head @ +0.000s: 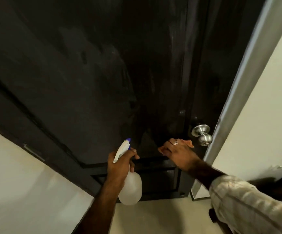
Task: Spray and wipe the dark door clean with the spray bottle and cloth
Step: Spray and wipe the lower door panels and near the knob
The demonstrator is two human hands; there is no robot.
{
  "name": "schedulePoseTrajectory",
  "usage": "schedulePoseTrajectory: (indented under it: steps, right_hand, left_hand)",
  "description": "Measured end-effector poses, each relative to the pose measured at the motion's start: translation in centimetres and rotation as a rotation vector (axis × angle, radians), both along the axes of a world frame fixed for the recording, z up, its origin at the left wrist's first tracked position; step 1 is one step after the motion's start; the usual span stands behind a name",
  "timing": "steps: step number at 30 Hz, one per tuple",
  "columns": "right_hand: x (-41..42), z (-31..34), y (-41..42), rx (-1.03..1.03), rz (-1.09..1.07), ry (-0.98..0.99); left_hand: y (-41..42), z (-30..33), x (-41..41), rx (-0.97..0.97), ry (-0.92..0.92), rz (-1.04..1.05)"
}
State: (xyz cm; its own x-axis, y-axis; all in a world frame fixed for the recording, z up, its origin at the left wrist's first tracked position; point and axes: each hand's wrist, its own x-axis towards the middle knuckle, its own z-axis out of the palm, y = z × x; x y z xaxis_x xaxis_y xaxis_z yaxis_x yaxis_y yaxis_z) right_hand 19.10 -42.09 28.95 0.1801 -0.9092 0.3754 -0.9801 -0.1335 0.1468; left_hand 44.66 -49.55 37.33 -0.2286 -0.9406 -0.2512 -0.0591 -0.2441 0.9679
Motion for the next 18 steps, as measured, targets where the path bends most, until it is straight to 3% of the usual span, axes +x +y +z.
schedulePoseTrajectory:
  steps: [3, 7, 9, 10, 12, 13, 14, 16, 18]
  right_hand:
    - [0.5, 3.8, -0.4, -0.163, 0.015, -0.18]
    - [4.4, 15.2, -3.8, -0.594, -0.085, -0.714]
    - [4.6, 15.9, -5.2, -0.535, -0.16, -0.744]
    - [4.4, 14.9, -5.2, -0.484, -0.139, -0.664]
    - [3.1, 10.3, -4.1, -0.357, -0.009, -0.227]
    - [2.3, 8.0, -3.1, -0.21, 0.006, 0.006]
    - [1.9, 5.9, -2.0, -0.011, -0.037, 0.103]
    - [1.7, 2.3, 1.4, 0.254, -0.19, -0.041]
    - [2.0, -0.1, 5.6, 0.166, -0.365, -0.451]
  left_hand:
    - [-0.6, -0.8, -0.2, 0.06, -0.011, -0.032]
    - [-1.7, -0.9, -1.3, 0.074, 0.011, -0.039]
    - [-2.2, -0.4, -1.8, 0.062, 0.037, -0.076]
    - [-2.5, -0.2, -2.1, 0.05, 0.043, -0.115]
    - [-3.2, -0.2, -2.3, 0.021, 0.033, -0.194]
    - [-3.5, -0.4, -2.4, 0.016, 0.024, -0.224]
    - [-3.7, -0.6, -2.4, 0.011, 0.024, -0.24]
    - [-3.7, -0.8, -2.4, -0.008, 0.024, -0.261]
    - [-3.3, -0.9, -2.5, -0.016, 0.011, -0.274]
